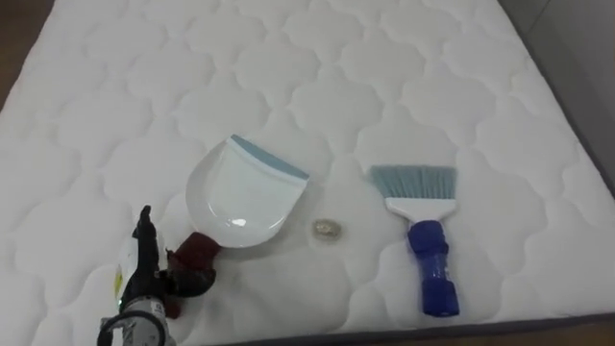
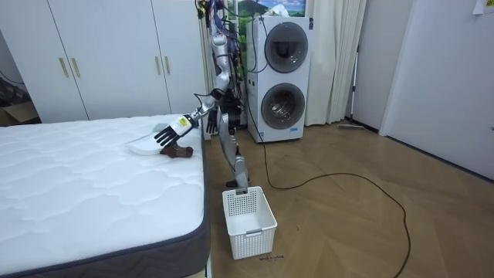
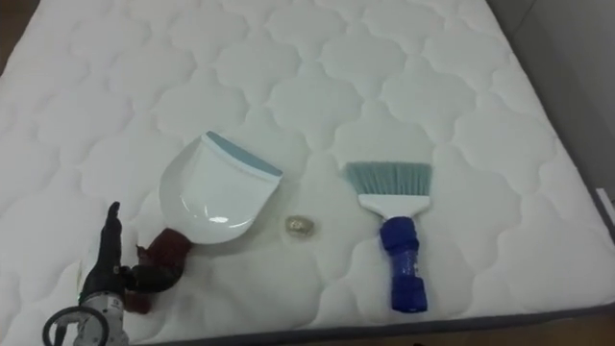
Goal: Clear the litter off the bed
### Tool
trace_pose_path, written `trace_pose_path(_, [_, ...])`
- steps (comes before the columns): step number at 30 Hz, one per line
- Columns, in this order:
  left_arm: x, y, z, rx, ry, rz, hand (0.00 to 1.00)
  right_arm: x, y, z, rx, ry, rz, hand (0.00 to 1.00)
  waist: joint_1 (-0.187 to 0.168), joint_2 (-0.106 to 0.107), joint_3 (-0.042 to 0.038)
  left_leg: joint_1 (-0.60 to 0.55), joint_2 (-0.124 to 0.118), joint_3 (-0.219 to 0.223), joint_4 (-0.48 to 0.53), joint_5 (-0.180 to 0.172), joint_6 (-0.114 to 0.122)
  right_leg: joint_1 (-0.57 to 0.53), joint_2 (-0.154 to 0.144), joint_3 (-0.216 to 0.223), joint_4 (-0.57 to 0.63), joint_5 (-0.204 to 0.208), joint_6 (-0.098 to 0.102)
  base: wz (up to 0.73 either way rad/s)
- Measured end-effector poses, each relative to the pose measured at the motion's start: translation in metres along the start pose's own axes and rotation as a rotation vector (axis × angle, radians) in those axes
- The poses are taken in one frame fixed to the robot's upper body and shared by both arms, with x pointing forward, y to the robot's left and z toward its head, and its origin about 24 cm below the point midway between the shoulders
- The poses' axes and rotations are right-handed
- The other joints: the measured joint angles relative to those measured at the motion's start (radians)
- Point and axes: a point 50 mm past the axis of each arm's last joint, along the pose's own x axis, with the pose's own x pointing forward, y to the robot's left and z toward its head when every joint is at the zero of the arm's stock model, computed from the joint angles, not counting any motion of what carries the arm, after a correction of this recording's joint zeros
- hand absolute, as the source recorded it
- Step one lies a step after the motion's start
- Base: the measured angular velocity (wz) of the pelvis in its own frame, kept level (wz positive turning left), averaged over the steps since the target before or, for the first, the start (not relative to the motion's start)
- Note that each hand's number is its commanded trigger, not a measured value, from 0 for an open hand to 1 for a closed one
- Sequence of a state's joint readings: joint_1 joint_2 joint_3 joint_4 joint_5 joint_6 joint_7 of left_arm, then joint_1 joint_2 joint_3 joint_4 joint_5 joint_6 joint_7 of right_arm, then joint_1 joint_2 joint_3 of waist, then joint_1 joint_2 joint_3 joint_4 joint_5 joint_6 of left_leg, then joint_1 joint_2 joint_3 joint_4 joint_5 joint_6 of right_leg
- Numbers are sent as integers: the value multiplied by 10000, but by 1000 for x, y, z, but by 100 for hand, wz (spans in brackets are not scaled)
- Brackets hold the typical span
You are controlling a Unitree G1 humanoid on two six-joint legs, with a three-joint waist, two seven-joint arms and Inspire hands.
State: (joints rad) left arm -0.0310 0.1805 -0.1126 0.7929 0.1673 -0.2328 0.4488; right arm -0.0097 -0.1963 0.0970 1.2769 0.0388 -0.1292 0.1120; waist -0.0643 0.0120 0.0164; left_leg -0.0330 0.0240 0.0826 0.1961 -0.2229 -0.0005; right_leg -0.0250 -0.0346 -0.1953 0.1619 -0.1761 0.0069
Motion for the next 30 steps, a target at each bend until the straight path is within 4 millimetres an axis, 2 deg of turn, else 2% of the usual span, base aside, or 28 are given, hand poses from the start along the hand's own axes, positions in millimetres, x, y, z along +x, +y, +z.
trace_pose_path(5, [4,-2,2,172,3,-119,0,2,0,9,-345,-134,87,0,-138,12,-3,-358,9,-81,36,2,1,-372,-4,-55,93,0,0,0])
trace_pose_path(12, [10,-1,5,292,79,-132,0,4,1,15,-587,-114,78,0,-96,-17,-1,-567,17,-170,75,2,2,-659,-6,-52,230,-1,0,-3])
trace_pose_path(17, [16,-5,1,929,419,-549,0,6,2,24,-920,-261,74,0,-119,-43,17,-772,36,-512,87,4,4,-1091,-5,-65,674,-2,-1,-4])
trace_pose_path(19, [16,-5,-3,1026,657,-667,0,6,2,27,-976,-350,-15,0,-99,-29,29,-762,87,-874,90,9,10,-1454,-1,-133,1294,-32,-44,-18])
trace_pose_path(20, [16,-5,-5,1092,774,-752,0,7,1,31,-877,-470,-137,0,-83,68,179,-697,215,-1609,85,11,13,-2075,30,-243,2136,-330,-237,-43])
trace_pose_path(21, [17,-2,-8,1210,871,-724,0,8,4,39,-1032,-704,-145,0,-70,-104,147,-875,202,-2058,238,2,-5,-2517,160,97,1363,-41,-491,-42])
trace_pose_path(22, [18,1,-8,1286,912,-649,0,9,6,43,-1166,-790,-126,0,-83,-279,130,-1032,60,-2024,385,-32,-37,-2645,77,38,877,619,-483,-8])
trace_pose_path(23, [19,-3,-7,1305,1037,-786,0,9,1,44,-1292,-795,-334,0,-266,-39,191,-1328,141,-1809,618,-171,-199,-2608,80,-279,950,671,-534,21])
trace_pose_path(24, [19,-4,-6,1285,1026,-807,0,8,1,44,-1267,-775,-423,0,-299,-15,199,-1383,142,-1587,654,-179,-207,-2609,77,-271,959,671,-535,34])
trace_pose_path(25, [22,-4,-5,1293,1041,-786,0,9,1,44,-1235,-758,-455,0,-343,-10,202,-1541,157,-1218,789,-179,-204,-2605,70,-65,965,671,-535,36])
trace_pose_path(26, [25,-3,-1,1283,1000,-760,0,9,2,46,-1270,-829,-438,0,-445,2,217,-1753,171,-1104,754,-102,-269,-2614,44,275,969,672,-529,57])
trace_pose_path(27, [29,-4,6,1283,796,-784,0,9,2,46,-1217,-854,-493,0,-458,11,231,-2037,193,-925,688,27,-201,-2677,20,383,1038,649,-449,50])
trace_pose_path(29, [33,-4,12,1269,637,-767,0,9,1,46,-1042,-817,-573,0,-336,-77,219,-2018,163,-474,767,102,-90,-2876,29,419,1278,596,-364,19])
trace_pose_path(30, [33,-3,12,1278,672,-763,0,9,1,46,-1036,-798,-598,0,-270,-83,218,-2016,147,-442,797,102,-87,-2917,28,384,1340,596,-360,-9])
